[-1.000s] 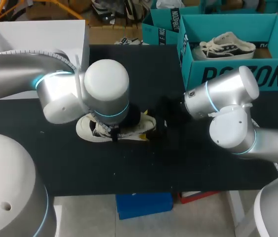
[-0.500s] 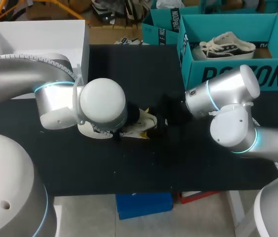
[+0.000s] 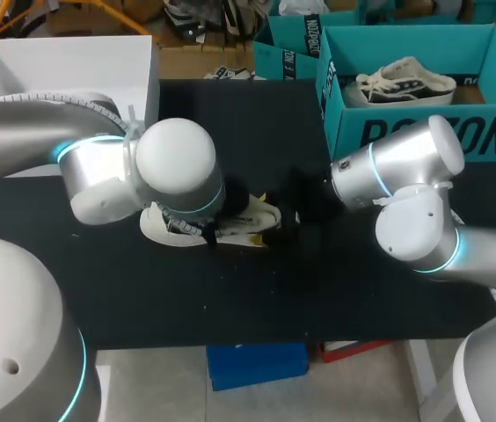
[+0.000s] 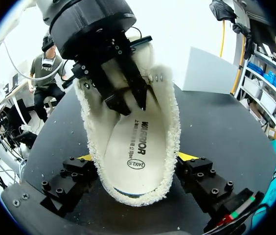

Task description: Take the shoe out of the shoebox, open the shoe tongue, remove and reinsert the insole, then place the shoe into the shoebox

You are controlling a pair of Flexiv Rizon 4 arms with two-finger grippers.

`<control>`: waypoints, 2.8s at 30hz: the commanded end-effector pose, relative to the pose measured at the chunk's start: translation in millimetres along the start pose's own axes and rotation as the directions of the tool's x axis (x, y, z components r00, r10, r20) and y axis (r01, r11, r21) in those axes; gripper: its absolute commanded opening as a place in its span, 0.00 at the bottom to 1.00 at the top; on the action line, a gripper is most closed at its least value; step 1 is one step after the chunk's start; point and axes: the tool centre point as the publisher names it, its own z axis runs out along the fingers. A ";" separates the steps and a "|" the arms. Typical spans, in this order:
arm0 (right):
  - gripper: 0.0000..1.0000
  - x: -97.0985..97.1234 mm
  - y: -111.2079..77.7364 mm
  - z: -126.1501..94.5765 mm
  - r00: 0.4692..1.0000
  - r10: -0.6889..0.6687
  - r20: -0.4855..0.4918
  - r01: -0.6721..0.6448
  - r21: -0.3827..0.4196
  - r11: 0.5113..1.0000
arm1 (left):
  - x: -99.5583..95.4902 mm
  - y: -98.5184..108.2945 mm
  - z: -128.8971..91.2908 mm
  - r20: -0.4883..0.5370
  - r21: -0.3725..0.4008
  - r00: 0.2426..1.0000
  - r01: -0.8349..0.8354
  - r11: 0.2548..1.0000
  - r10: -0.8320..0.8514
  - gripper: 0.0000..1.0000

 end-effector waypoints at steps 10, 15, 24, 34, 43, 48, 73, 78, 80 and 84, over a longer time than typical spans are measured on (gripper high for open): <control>0.00 2.4 2.1 2.4 1.000 -0.001 -0.001 0.001 0.000 1.000 | 0.0 -8.5 -21.3 -0.226 0.006 0.969 -0.104 0.995 0.103 0.00; 0.00 2.4 2.1 2.4 1.000 -0.001 -0.001 0.001 0.000 1.000 | 2.6 -10.8 -34.4 -0.275 0.016 0.953 -0.128 0.992 0.127 0.00; 0.00 2.4 2.1 2.4 1.000 -0.001 -0.001 0.001 0.000 1.000 | 6.6 -9.1 -45.7 -0.322 0.026 0.940 -0.110 0.994 0.112 0.00; 0.00 2.4 2.1 2.4 1.000 -0.001 -0.001 0.001 0.000 1.000 | 6.5 -5.1 -44.3 -0.330 0.027 0.938 -0.099 0.995 0.102 0.00; 0.00 2.4 2.1 2.4 1.000 -0.001 -0.001 0.001 0.000 1.000 | -1.1 -5.8 -49.4 -0.394 0.038 0.912 -0.105 0.994 0.111 0.00; 0.00 2.4 2.1 2.4 1.000 -0.001 -0.001 0.001 0.000 1.000 | -4.8 -8.7 -59.0 -0.504 0.034 0.851 -0.150 0.988 0.147 0.00; 0.00 2.4 2.1 2.4 1.000 -0.001 -0.001 0.001 0.000 1.000 | -2.6 -21.2 -74.1 -0.717 -0.037 0.682 -0.241 0.970 0.142 0.00; 0.00 2.4 2.1 2.4 1.000 -0.001 -0.001 0.001 0.000 1.000 | -2.6 -21.2 -74.1 -0.717 -0.037 0.682 -0.241 0.970 0.142 0.00; 0.00 2.4 2.1 2.4 1.000 -0.001 -0.001 0.001 0.000 1.000 | -2.6 -21.2 -74.1 -0.717 -0.037 0.682 -0.241 0.970 0.142 0.00; 0.00 2.4 2.1 2.4 1.000 -0.001 -0.001 0.001 0.000 1.000 | -1.5 -18.8 -70.9 -0.733 -0.015 0.663 -0.242 0.970 0.154 0.00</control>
